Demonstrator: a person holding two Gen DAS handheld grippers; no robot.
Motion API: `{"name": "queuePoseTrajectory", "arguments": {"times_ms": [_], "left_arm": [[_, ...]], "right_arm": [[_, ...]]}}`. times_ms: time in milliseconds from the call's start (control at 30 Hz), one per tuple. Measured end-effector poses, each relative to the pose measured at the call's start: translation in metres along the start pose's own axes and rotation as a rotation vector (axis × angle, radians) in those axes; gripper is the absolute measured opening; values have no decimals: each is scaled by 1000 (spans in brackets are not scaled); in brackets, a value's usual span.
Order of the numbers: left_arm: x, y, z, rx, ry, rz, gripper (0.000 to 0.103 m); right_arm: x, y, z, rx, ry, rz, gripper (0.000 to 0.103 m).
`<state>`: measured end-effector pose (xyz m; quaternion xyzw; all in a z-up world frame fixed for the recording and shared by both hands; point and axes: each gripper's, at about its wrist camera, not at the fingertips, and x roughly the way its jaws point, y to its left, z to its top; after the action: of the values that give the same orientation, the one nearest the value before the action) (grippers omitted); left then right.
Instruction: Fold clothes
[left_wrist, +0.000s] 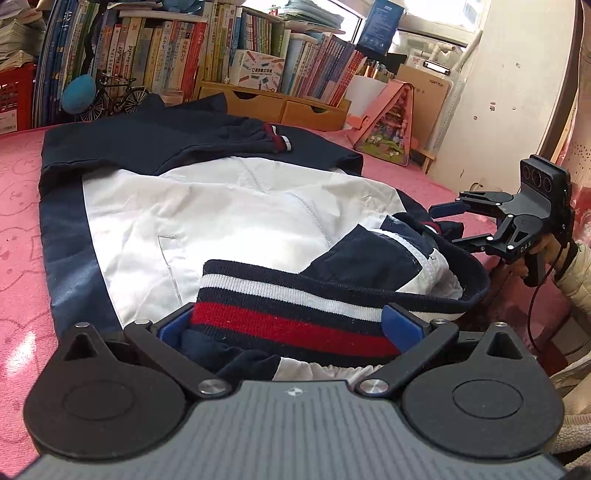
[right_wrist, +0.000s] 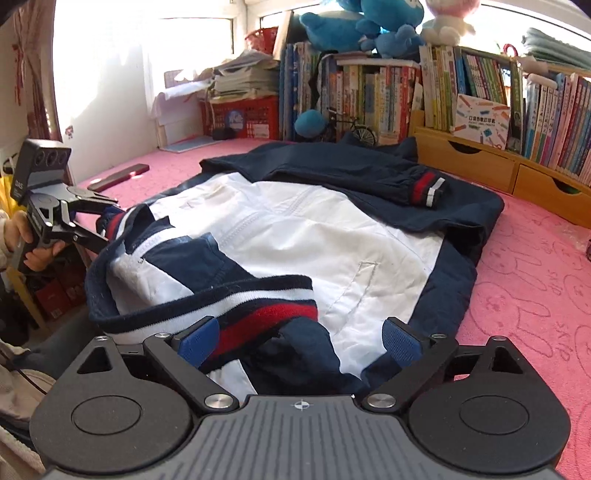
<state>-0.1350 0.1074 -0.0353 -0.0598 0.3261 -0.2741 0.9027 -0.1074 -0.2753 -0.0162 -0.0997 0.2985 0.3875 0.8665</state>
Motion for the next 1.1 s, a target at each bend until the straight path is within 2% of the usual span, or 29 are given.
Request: {"name": "queuePoseTrajectory", "arguments": {"times_ms": [33,67,100,133,200,267,333,400,433,467,500,533,567,633,733,833,867,900,967,1000,1033,1067,1100], "left_arm": [[-1,-1,0,-9,-20,29,96],[-3,-4,1,-13,-42,82,87],[-4,-8,2,-6,-64,173,59],[-6,-11,3,-3,-86,256,41],[-17,-4,10,-70,-134,241,28],[-27,2,18,-122,-183,214,22],[-39,5,29,-115,-244,208,22],[-41,5,34,-82,-242,210,25],[-42,5,36,-65,-241,211,31],[-43,5,37,-49,-238,211,38],[-39,4,35,-36,-206,197,55],[-35,3,33,-23,-174,183,83],[-31,2,31,-10,-142,168,103],[-23,-1,27,15,-78,140,103],[-10,-4,21,54,17,101,103],[9,-3,17,84,83,139,103],[12,-3,15,86,84,148,101],[15,-3,13,90,83,156,97],[11,-8,9,116,43,172,75],[6,-12,8,130,14,191,68],[2,-13,10,124,-1,204,47],[-1,-13,11,117,-16,217,41],[-5,-14,13,111,-31,230,40]], "right_arm": [[8,4,4,9,18,-10,64],[17,12,5,-11,45,-51,15],[24,22,5,-54,52,-113,16],[26,32,4,-109,47,-150,15],[20,40,9,-117,12,-176,15],[2,34,19,-35,-75,-218,14],[-11,25,27,34,-136,-268,14],[-17,15,32,79,-164,-312,15],[-20,10,35,102,-178,-333,15],[-15,6,32,117,-153,-345,15],[-9,2,30,131,-126,-355,15],[0,-2,25,142,-85,-358,15],[10,-4,19,141,-52,-359,15],[26,-5,8,138,2,-359,15],[34,-4,-1,136,7,-354,18],[29,-6,-3,154,7,-319,20],[26,-8,-3,163,8,-301,26],[21,-13,-4,180,3,-257,31],[12,-22,-5,215,-9,-165,71],[10,-27,-4,230,-11,-111,78],[7,-32,-4,245,-13,-57,86],[7,-33,-3,242,-14,-37,89],[13,-32,-1,215,10,-72,90]]}}
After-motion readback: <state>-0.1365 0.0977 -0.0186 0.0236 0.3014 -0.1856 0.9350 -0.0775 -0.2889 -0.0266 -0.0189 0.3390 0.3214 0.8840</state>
